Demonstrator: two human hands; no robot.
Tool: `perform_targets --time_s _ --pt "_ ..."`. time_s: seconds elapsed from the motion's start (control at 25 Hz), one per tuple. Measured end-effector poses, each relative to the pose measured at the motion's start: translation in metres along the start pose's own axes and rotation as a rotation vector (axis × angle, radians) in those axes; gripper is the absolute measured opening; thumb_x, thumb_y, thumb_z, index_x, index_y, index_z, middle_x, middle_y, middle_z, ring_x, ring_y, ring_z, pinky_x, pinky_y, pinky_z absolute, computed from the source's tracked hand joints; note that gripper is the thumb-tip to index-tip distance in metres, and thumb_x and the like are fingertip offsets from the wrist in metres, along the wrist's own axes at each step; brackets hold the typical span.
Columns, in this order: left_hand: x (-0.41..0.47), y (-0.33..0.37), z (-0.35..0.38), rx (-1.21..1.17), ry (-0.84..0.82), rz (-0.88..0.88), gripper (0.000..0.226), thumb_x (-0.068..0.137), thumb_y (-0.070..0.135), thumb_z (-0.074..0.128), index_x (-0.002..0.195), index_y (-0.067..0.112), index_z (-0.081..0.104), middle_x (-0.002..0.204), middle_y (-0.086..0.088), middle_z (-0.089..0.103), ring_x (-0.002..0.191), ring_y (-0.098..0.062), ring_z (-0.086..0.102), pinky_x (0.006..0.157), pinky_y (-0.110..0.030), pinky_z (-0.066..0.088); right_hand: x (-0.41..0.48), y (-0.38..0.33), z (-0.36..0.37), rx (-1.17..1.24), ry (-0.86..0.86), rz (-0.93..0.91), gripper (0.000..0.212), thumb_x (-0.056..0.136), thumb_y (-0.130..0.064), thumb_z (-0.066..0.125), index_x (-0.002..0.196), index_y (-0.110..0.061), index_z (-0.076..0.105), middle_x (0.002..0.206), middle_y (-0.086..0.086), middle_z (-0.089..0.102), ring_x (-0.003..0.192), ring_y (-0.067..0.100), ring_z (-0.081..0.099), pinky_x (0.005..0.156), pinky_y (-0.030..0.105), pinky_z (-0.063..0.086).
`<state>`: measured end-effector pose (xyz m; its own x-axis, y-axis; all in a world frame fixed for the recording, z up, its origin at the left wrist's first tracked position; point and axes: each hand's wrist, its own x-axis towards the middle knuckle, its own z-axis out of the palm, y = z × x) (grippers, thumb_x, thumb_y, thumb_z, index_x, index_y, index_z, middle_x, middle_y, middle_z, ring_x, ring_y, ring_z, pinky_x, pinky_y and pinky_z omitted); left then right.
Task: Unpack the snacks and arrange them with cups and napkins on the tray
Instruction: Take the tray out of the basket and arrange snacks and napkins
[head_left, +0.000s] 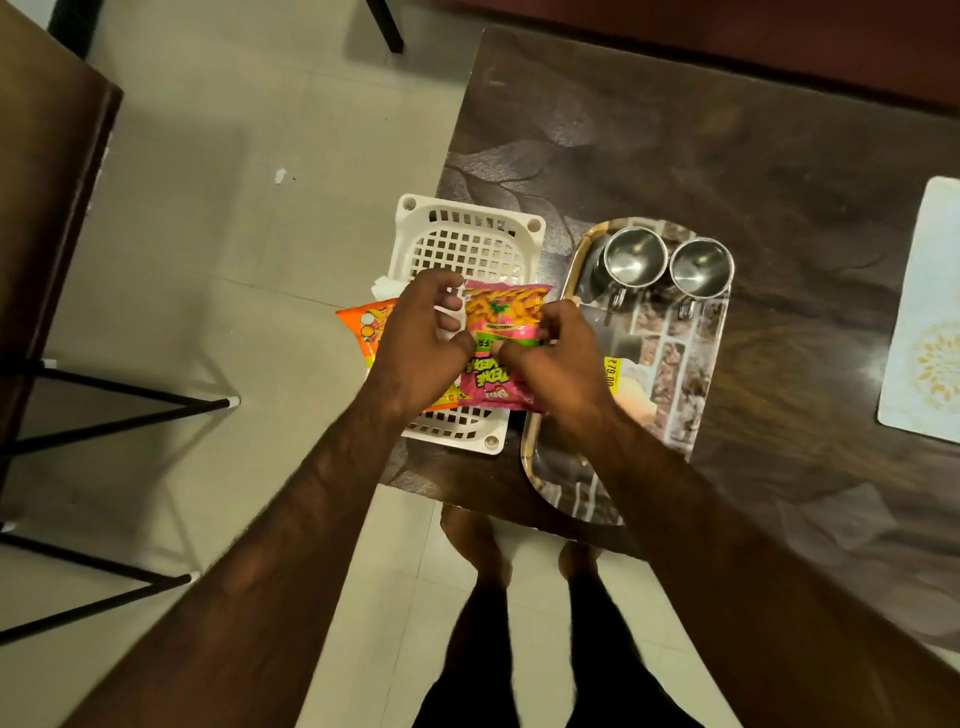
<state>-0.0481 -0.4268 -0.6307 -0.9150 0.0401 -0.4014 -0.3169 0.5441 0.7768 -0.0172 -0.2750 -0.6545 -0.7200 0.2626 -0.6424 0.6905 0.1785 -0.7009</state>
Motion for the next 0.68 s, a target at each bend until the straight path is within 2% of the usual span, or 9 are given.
perform_targets --time_s 0.12,0.24,0.28,0.36,0.44,0.56,0.6,0.68 --pt "-0.004 0.010 0.009 -0.062 -0.059 -0.053 0.051 0.084 0.008 0.075 0.128 0.021 0.052 0.111 -0.005 0.057 0.087 -0.015 0.058 0.076 -0.028 0.053 -0.002 0.012 -0.027 0.325 0.026 0.114 0.044 0.083 0.011 0.077 0.118 -0.011 0.063 0.088 -0.003 0.080 0.069 0.007 0.079 0.061 0.026 0.062" --pt "-0.010 0.023 0.036 -0.031 -0.212 -0.048 0.048 0.085 0.006 0.073 0.126 0.019 0.052 0.111 -0.007 0.057 0.083 -0.016 0.059 0.075 -0.033 0.055 -0.011 0.033 -0.061 0.395 0.096 0.194 0.049 0.080 0.015 0.074 0.122 -0.009 0.065 0.074 -0.004 0.082 0.067 0.012 0.081 0.055 0.026 0.062" --pt "-0.012 0.027 0.046 -0.014 -0.237 -0.043 0.046 0.086 0.003 0.071 0.125 0.019 0.052 0.111 -0.009 0.058 0.083 -0.017 0.058 0.076 -0.036 0.056 -0.013 0.041 -0.074 0.417 0.135 0.233 0.048 0.079 0.015 0.074 0.117 -0.013 0.066 0.077 -0.001 0.083 0.074 0.020 0.083 0.059 0.031 0.065" --pt "-0.014 0.032 0.064 0.010 -0.261 -0.035 0.042 0.086 -0.002 0.066 0.122 0.019 0.054 0.109 -0.013 0.059 0.083 -0.018 0.056 0.082 -0.042 0.055 -0.013 0.060 -0.099 0.426 0.244 0.293 0.045 0.078 0.015 0.076 0.111 -0.014 0.069 0.098 0.014 0.084 0.097 0.041 0.081 0.082 0.051 0.068" --pt "-0.017 0.033 0.075 0.032 -0.265 -0.024 0.041 0.086 -0.005 0.064 0.120 0.018 0.056 0.110 -0.016 0.061 0.083 -0.013 0.055 0.084 -0.034 0.053 -0.008 0.075 -0.123 0.385 0.338 0.309 0.047 0.076 0.015 0.076 0.120 -0.004 0.071 0.113 0.024 0.080 0.106 0.047 0.078 0.094 0.063 0.063" --pt "-0.022 0.027 0.071 0.031 -0.142 -0.005 0.033 0.087 -0.006 0.064 0.113 0.015 0.061 0.103 -0.010 0.063 0.072 0.005 0.057 0.066 -0.010 0.048 -0.002 0.083 -0.139 0.314 0.394 0.290 0.054 0.075 0.006 0.080 0.127 -0.003 0.068 0.115 0.019 0.080 0.106 0.042 0.079 0.096 0.061 0.063" --pt "-0.023 0.023 0.065 0.037 -0.069 0.003 0.030 0.088 -0.005 0.065 0.111 0.013 0.062 0.101 -0.007 0.063 0.070 0.008 0.057 0.063 -0.006 0.046 0.000 0.081 -0.140 0.283 0.397 0.270 0.054 0.075 0.000 0.081 0.126 -0.007 0.068 0.115 0.014 0.081 0.106 0.038 0.079 0.097 0.058 0.063" --pt "-0.025 0.015 0.048 0.077 0.068 0.021 0.027 0.087 -0.005 0.063 0.108 0.012 0.064 0.096 -0.003 0.063 0.073 0.008 0.058 0.065 -0.006 0.044 0.006 0.078 -0.140 0.229 0.394 0.231 0.048 0.073 -0.010 0.081 0.119 -0.017 0.070 0.113 0.007 0.081 0.104 0.031 0.080 0.098 0.054 0.063"
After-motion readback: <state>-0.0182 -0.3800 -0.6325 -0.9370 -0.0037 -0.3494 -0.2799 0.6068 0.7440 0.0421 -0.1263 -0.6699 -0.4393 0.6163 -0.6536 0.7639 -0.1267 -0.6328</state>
